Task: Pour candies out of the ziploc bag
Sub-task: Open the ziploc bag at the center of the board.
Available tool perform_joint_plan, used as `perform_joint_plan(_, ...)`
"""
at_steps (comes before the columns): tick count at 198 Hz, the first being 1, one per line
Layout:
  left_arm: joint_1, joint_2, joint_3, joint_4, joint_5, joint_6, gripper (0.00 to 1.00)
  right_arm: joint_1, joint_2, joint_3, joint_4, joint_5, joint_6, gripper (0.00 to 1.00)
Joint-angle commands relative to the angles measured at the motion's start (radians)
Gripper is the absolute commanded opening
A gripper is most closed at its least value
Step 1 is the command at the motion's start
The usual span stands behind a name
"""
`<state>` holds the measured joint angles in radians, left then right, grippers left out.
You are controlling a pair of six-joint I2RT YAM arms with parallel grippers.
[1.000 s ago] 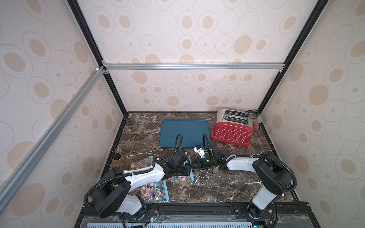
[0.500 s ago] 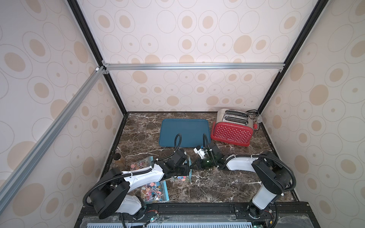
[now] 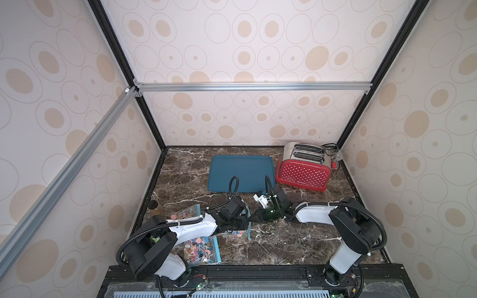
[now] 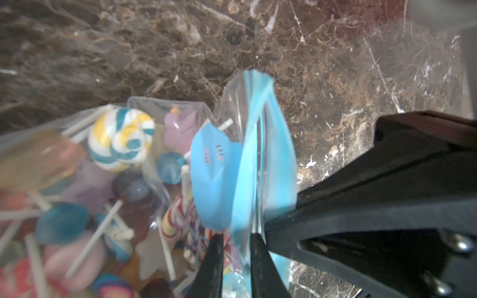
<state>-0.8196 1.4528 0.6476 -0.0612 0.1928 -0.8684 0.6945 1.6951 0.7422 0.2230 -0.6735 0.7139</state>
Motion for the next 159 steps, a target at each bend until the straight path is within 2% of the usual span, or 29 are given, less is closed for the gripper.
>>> perform_joint_plan(1, 0.007, 0.014, 0.031, 0.029, 0.004, -0.014, 0.19, 0.003, 0.002, 0.013, 0.006, -0.023, 0.000, 0.00)
perform_joint_plan(35, 0.007, 0.011, 0.029, 0.051, 0.012, -0.020, 0.09, 0.003, 0.006, 0.015, 0.005, -0.021, -0.002, 0.00)
perform_joint_plan(47, 0.007, 0.011, 0.029, 0.057, 0.014, -0.022, 0.00, 0.003, 0.007, 0.016, 0.005, -0.020, -0.002, 0.00)
perform_joint_plan(117, 0.007, -0.009, 0.018, 0.065, 0.000, -0.032, 0.00, 0.003, -0.005, 0.053, -0.110, 0.042, -0.029, 0.00)
perform_joint_plan(139, 0.007, -0.008, 0.013, 0.067, 0.000, -0.033, 0.00, 0.003, -0.002, 0.075, -0.136, 0.057, -0.029, 0.08)
perform_joint_plan(159, 0.007, -0.005, 0.010, 0.075, 0.002, -0.035, 0.00, 0.003, 0.009, 0.099, -0.157, 0.067, -0.030, 0.12)
